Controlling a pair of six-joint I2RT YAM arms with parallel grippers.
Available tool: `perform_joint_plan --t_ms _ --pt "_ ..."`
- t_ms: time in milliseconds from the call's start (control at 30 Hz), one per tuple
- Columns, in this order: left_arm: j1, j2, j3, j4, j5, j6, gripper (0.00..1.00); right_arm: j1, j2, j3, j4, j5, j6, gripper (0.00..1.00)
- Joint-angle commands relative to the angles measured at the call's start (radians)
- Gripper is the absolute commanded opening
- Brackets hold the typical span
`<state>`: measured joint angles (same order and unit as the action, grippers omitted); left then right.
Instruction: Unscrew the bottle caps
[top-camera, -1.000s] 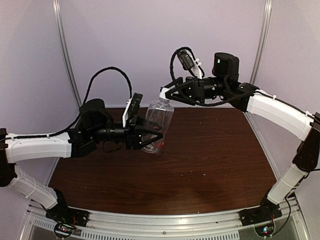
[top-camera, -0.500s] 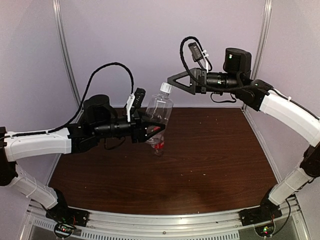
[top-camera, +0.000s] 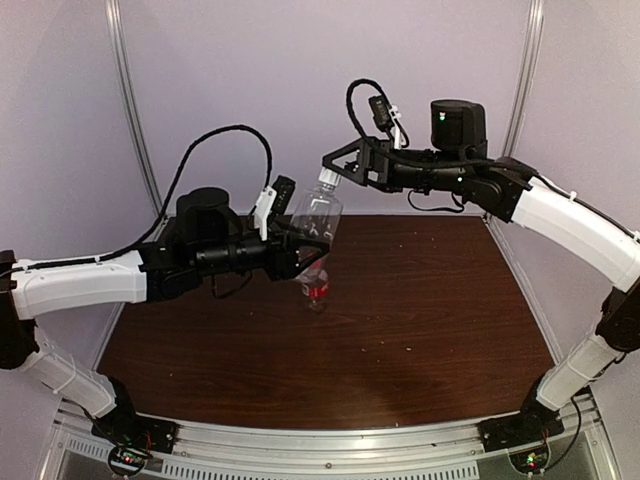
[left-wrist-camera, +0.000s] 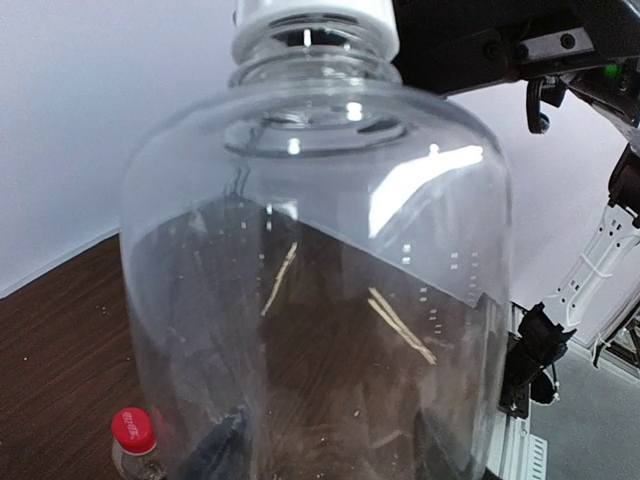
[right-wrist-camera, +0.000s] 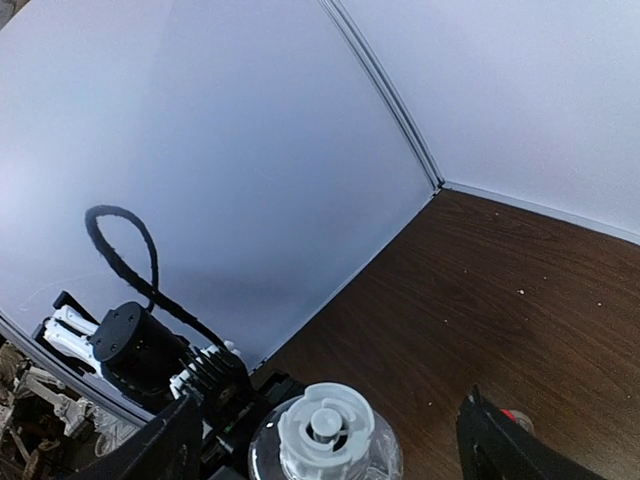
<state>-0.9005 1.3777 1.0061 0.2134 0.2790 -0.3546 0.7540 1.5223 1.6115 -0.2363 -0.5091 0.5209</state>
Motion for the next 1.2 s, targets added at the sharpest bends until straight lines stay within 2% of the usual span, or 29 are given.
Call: perform_joint_plan --t_ms 0,167,367,533,633,767,900,1067,1167 --pt "-0.005 0.010 0.031 0.023 -0.035 0.022 0.47 0.016 0.029 0.028 -0.002 0.025 0.022 0.80" --pt "-0.005 0.011 0.031 0.023 -0.037 0.025 0.47 0.022 0.047 0.036 0.004 0.010 0.019 0.62" --pt "-0.004 0.011 0.028 0.023 -0.035 0.027 0.47 0.023 0.056 0.028 0.021 -0.007 0.019 0.49" --pt "-0.004 0.008 0.021 0.028 -0.034 0.031 0.47 0.023 0.051 0.014 0.045 -0.023 0.012 0.29" --pt "-0.004 -0.001 0.008 0.052 -0.029 0.030 0.47 0.022 0.039 -0.007 0.072 -0.053 -0.010 0.21" --pt "-0.004 -0.016 -0.015 0.089 0.006 0.030 0.47 0.009 0.031 -0.035 0.113 -0.134 -0.053 0.15" --pt "-0.004 -0.031 -0.029 0.113 0.107 0.043 0.47 -0.035 0.032 -0.058 0.163 -0.288 -0.122 0.13" --pt "-0.005 -0.052 -0.070 0.241 0.361 0.023 0.47 -0.062 0.066 -0.047 0.171 -0.560 -0.262 0.15" --pt "-0.005 -0.050 -0.096 0.362 0.502 -0.056 0.47 -0.065 0.078 -0.051 0.197 -0.738 -0.322 0.21"
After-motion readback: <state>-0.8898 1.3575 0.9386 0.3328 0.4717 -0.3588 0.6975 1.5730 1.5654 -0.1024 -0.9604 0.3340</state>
